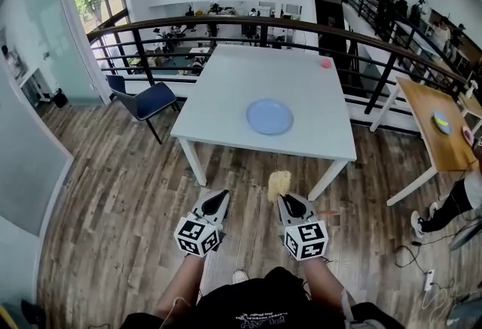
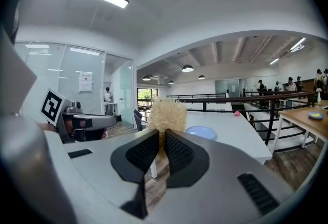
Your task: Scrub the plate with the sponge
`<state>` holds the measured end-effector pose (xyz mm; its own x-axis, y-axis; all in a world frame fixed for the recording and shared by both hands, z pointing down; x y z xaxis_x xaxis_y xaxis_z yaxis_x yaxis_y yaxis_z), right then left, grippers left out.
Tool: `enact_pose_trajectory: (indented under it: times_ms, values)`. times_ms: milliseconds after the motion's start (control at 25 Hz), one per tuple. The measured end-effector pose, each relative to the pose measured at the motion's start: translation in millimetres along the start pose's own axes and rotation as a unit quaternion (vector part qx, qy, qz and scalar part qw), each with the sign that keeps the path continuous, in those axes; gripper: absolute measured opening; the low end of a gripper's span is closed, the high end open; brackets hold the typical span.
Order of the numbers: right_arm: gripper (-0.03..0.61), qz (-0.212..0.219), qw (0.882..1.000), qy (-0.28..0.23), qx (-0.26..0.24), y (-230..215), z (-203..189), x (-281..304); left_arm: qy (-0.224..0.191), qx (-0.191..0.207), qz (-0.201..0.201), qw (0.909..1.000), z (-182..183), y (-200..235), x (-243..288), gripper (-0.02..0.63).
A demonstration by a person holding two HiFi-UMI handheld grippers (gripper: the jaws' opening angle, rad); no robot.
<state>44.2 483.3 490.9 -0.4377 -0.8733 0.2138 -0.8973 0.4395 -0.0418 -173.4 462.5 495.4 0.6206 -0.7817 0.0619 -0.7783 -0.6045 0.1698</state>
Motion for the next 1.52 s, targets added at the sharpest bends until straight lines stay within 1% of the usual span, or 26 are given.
enact_pose_trajectory:
  times_ms: [120, 240, 480, 680, 800, 960, 1160, 1320, 1520]
  values:
    - [0.044, 0.0, 1.0, 0.01, -0.007, 7.8, -0.5, 6.5, -0.002, -0.007, -0.009, 0.9999, -1.1, 4.8, 0.6, 0.012]
    - [0.044, -0.005, 1.0, 0.018, -0.01, 3.0, -2.5, 10.4, -0.004, -0.017, -0.014, 0.9997, -3.8, 5.8, 8.1, 0.012]
    - [0.044, 0.001, 1.0, 0.015, -0.008, -15.3, -1.7, 34.6, 0.009, -0.014, -0.006, 0.9998, -8.0, 18.2, 29.3, 0.012]
    - [0.044, 0.012, 1.0, 0.016, -0.006, -37.7, 2.5, 57.2, 0.012, -0.013, 0.001, 0.9998, -5.5, 24.1, 57.6, 0.012]
    - [0.044, 0.02, 1.0, 0.017, -0.006, -51.1, 4.5, 71.8, 0.01, -0.019, 0.007, 0.9997, -5.4, 29.4, 76.7, 0.012]
    - [0.044, 0.024, 1.0, 0.014, -0.003, -69.5, 6.7, 86.5, 0.016, -0.021, 0.005, 0.9996, -4.8, 32.2, 102.0, 0.012]
    - [0.044, 0.054, 0.998, 0.016, -0.009, -95.3, 17.4, 108.9, 0.012, -0.018, 0.011, 0.9997, 3.3, 35.8, 142.1, 0.012]
    - [0.044, 0.053, 0.998, 0.013, -0.016, -120.8, 25.7, 121.6, 0.012, -0.02, 0.012, 0.9997, 5.8, 36.0, 171.2, 0.012]
    - [0.044, 0.044, 0.999, 0.01, -0.012, -154.0, 28.3, 137.2, 0.019, -0.017, 0.006, 0.9997, 5.1, 37.3, 206.5, 0.012]
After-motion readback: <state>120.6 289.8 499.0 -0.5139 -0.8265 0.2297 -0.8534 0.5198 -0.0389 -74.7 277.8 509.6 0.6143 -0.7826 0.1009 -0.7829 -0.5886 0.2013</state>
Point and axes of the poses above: the fingertips, and each gripper's own axes: x forward along the fingers, y to its left, z out of its top, the point moved 6 cm from there along -x, backward along the fingers, and after that the axes turned 1 degree about z, right-handed, at the moved point
